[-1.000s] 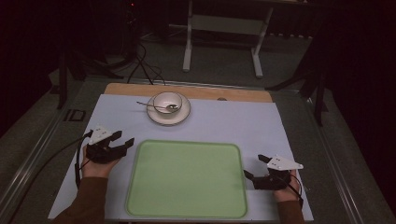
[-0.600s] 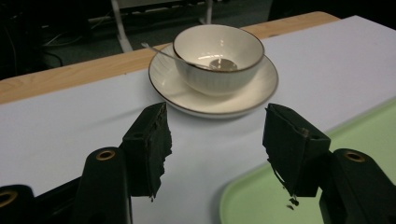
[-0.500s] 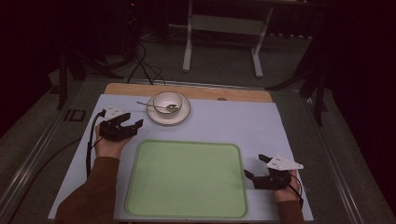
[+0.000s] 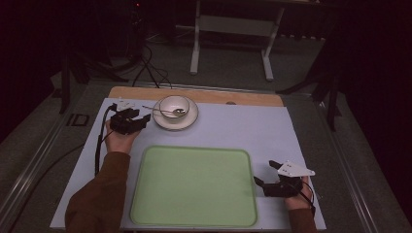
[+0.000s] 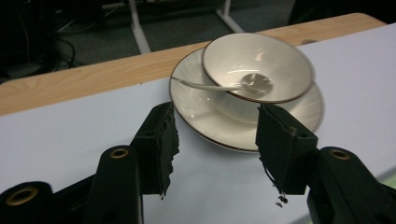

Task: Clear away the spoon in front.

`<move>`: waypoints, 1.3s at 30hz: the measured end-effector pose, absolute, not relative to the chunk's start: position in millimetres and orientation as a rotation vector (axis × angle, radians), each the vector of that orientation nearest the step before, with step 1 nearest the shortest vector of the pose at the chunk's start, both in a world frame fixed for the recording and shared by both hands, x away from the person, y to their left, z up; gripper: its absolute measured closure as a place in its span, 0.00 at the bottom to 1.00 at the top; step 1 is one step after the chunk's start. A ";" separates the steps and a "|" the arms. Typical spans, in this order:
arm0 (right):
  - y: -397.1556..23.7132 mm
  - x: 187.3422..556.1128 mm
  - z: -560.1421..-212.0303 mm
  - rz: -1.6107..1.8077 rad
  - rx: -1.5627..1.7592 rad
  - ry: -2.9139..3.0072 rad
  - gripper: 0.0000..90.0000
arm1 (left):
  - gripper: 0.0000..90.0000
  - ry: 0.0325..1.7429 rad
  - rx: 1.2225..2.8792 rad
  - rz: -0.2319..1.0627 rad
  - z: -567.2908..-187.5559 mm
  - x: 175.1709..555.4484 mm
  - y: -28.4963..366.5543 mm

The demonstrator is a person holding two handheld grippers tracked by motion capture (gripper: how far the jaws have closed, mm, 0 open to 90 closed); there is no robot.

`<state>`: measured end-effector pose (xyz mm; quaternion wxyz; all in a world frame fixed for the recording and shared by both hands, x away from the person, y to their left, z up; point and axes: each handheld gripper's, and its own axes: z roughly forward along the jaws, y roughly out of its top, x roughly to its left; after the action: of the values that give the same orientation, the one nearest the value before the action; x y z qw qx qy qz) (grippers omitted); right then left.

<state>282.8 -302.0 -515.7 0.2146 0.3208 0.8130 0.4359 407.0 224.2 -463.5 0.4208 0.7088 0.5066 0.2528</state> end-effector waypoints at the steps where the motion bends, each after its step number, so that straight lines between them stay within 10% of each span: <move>1: -302.0 282.9 -515.7 1.209 0.889 2.255 0.15 | 0.55 1.279 1.765 0.621 -464.7 409.5 224.9; 39: -303.4 283.7 -516.0 1.186 0.894 2.260 0.15 | 0.99 1.215 1.650 0.508 -461.5 430.7 209.4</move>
<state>283.7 -303.4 -516.0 0.2168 0.3226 0.8158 0.4282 430.7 209.4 -461.5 0.4927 0.6800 0.5010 0.2094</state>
